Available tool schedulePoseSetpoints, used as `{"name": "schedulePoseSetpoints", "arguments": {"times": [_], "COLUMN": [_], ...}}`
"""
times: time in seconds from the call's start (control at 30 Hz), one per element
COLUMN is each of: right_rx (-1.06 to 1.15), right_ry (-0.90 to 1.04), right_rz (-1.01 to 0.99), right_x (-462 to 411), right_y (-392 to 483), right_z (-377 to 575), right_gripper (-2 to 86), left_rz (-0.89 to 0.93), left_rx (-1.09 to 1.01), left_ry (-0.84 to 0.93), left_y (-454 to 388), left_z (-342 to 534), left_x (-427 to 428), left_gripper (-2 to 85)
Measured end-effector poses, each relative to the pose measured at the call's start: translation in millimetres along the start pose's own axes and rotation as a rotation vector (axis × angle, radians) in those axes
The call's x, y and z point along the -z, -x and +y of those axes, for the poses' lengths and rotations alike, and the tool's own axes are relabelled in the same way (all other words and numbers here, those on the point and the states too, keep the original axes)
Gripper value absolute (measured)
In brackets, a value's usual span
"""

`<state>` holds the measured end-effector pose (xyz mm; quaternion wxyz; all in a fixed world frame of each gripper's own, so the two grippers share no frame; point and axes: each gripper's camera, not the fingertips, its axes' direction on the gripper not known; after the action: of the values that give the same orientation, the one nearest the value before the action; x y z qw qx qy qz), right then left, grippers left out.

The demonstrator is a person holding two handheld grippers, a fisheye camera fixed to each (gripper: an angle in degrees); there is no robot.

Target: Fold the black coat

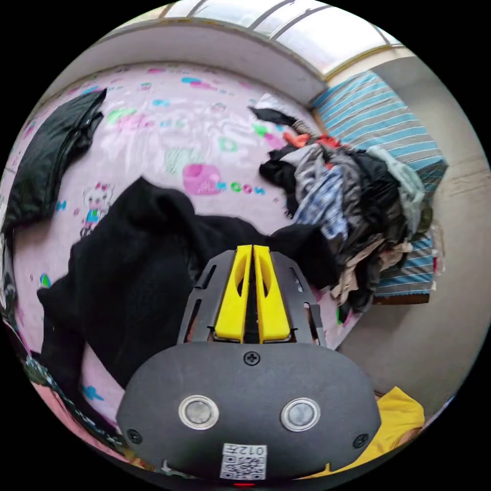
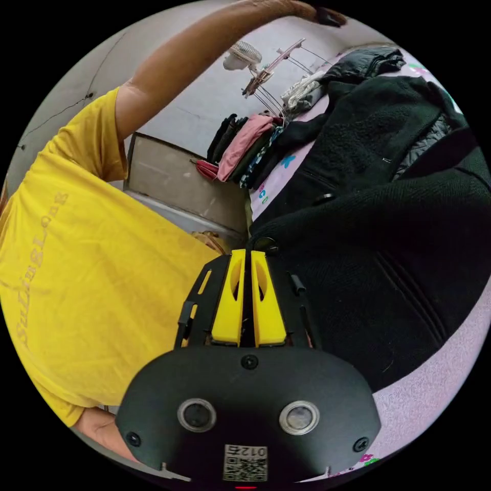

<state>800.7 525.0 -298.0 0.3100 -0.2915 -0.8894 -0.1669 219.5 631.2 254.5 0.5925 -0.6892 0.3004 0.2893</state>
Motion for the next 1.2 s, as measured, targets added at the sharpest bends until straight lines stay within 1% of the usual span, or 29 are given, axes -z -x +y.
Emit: {"name": "schedulePoseSetpoints", "arguments": {"times": [0.07, 0.13, 0.2, 0.3, 0.4, 0.47, 0.5, 0.53, 0.57, 0.6, 0.63, 0.67, 0.7, 0.73, 0.77, 0.8, 0.9, 0.93, 0.97, 1.0, 1.03, 1.1, 1.13, 1.2], "right_rx": [-0.024, -0.076, -0.1, -0.106, -0.106, -0.104, -0.094, -0.072, -0.059, -0.021, 0.026, 0.047, 0.078, 0.092, 0.093, 0.083, -0.018, -0.109, -0.151, -0.216, -0.27, -0.29, -0.31, -0.306], "right_ry": [-0.012, -0.081, -0.132, -0.156, -0.148, -0.14, -0.135, -0.133, -0.13, -0.116, -0.104, -0.102, -0.099, -0.094, -0.089, -0.06, 0.011, 0.047, 0.073, 0.133, 0.177, 0.142, 0.125, 0.107], "right_rz": [-0.016, -0.088, -0.13, -0.134, -0.134, -0.133, -0.122, -0.108, -0.1, -0.069, -0.008, 0.02, 0.057, 0.067, 0.061, 0.04, 0.06, 0.049, 0.044, 0.067, 0.115, 0.062, 0.075, 0.079], "right_x": [-1, 7, 12, 11, 0, -6, -9, -9, -8, -6, -2, 0, 3, 4, 2, -7, -51, -71, -82, -102, -119, -131, -136, -140], "right_y": [-7, -22, -31, -37, -41, -43, -42, -38, -35, -27, -16, -12, -8, -12, -16, -30, -81, -106, -117, -134, -146, -151, -154, -155], "right_z": [4, 13, 17, 15, 5, -2, -6, -10, -13, -19, -26, -30, -40, -53, -60, -75, -113, -126, -131, -140, -145, -150, -151, -153], "right_gripper": [1.3, 1.2, 1.2, 1.2, 1.2, 1.2, 1.2, 1.2, 1.2, 1.3, 1.3, 1.3, 1.3, 1.3, 1.3, 1.3, 1.3, 1.3, 1.3, 1.3, 1.3, 1.2, 1.2, 1.1], "left_rz": [-0.023, -0.025, -0.042, -0.129, -0.303, -0.453, -0.453, -0.376, -0.274, -0.231, -0.169, -0.158, -0.175, -0.223, -0.263, -0.28, -0.366, -0.369, -0.353, -0.343, -0.34, -0.293, -0.248, -0.245], "left_rx": [0.035, 0.034, 0.009, -0.062, -0.133, -0.177, -0.186, -0.184, -0.162, -0.161, -0.194, -0.263, -0.302, -0.378, -0.413, -0.417, -0.292, -0.211, -0.108, -0.052, 0.051, 0.13, 0.156, 0.131], "left_ry": [0.094, 0.126, 0.132, 0.112, 0.16, 0.238, 0.254, 0.268, 0.24, 0.202, 0.108, 0.017, -0.022, -0.091, -0.118, -0.109, -0.013, 0.042, 0.104, 0.138, 0.174, 0.158, 0.136, 0.109], "left_y": [12, 11, 2, -21, -37, -43, -44, -45, -48, -51, -63, -79, -87, -98, -98, -94, -38, -4, 31, 48, 77, 105, 115, 120], "left_z": [31, 53, 69, 82, 79, 73, 71, 64, 55, 50, 43, 41, 41, 45, 48, 49, 45, 44, 46, 48, 55, 68, 74, 81], "left_x": [-37, -61, -79, -94, -111, -126, -127, -121, -103, -90, -58, -24, -8, 17, 30, 30, 6, -12, -30, -38, -48, -52, -52, -49], "left_gripper": [4.8, 6.3, 7.2, 7.2, 4.0, 1.6, 1.4, 0.9, 0.6, 0.5, 0.4, 0.3, 0.3, 0.2, 0.1, 0.1, 0.1, 0.0, 0.0, 0.0, 0.0, 0.0, 0.0, 0.0]}}
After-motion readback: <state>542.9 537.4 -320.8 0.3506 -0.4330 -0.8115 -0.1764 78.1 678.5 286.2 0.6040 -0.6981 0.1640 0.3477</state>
